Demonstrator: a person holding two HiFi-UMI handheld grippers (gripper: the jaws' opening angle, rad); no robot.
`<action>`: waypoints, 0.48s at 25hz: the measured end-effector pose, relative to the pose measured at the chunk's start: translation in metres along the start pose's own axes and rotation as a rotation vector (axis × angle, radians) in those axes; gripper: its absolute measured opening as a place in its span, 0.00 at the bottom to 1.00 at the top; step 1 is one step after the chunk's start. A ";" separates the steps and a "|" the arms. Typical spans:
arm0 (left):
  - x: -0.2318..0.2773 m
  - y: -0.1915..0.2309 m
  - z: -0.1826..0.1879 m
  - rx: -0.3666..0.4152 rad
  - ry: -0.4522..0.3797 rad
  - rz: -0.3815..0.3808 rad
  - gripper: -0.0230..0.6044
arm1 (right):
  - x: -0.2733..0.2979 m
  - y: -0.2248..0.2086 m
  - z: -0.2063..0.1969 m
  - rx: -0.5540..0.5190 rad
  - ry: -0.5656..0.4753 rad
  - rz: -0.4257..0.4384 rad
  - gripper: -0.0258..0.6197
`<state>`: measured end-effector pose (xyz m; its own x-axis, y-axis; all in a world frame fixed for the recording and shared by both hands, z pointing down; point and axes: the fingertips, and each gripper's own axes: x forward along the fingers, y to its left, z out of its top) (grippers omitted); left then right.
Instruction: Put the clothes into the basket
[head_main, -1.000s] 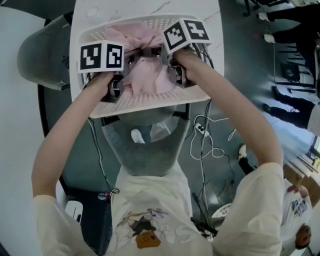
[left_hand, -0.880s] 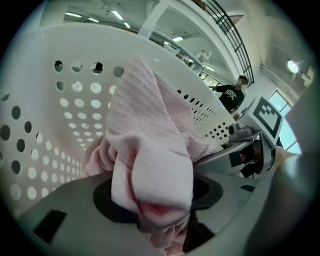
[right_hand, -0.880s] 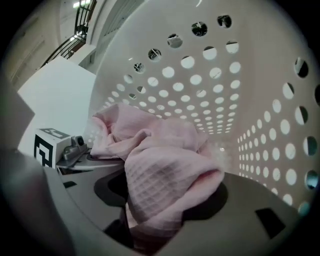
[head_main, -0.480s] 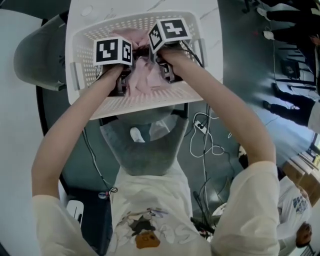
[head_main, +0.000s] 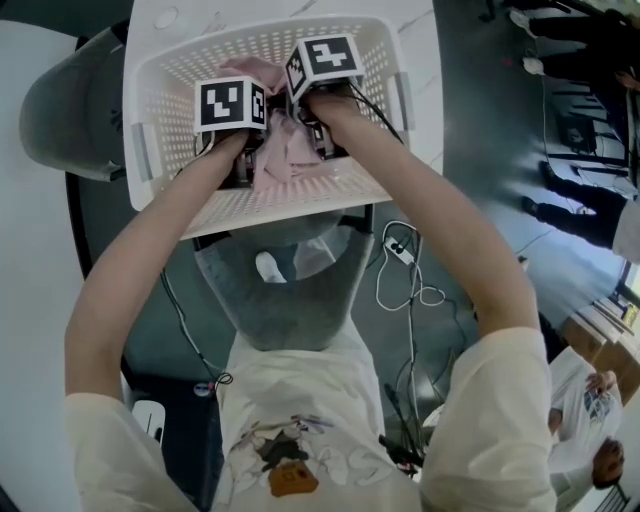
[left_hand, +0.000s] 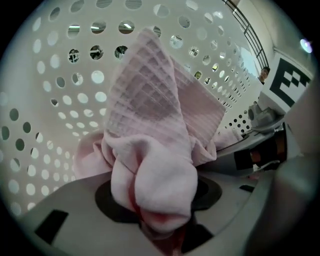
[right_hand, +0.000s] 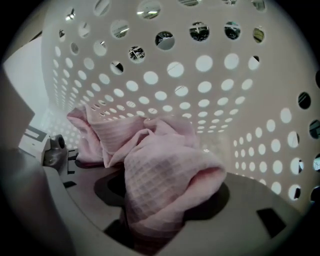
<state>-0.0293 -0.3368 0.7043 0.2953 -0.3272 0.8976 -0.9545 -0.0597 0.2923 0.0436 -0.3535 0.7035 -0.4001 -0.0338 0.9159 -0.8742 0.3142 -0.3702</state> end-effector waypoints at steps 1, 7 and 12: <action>0.000 0.000 0.001 0.001 0.000 0.005 0.42 | 0.000 -0.001 0.001 0.005 -0.001 -0.003 0.47; -0.001 0.001 0.003 0.000 -0.014 0.002 0.42 | 0.000 0.001 0.003 0.002 0.005 0.005 0.47; -0.008 -0.002 0.004 0.035 0.003 -0.069 0.43 | -0.009 0.003 0.000 0.015 -0.002 0.025 0.51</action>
<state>-0.0302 -0.3377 0.6949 0.3609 -0.3182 0.8766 -0.9326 -0.1148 0.3423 0.0447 -0.3519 0.6945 -0.4221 -0.0283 0.9061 -0.8681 0.3007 -0.3950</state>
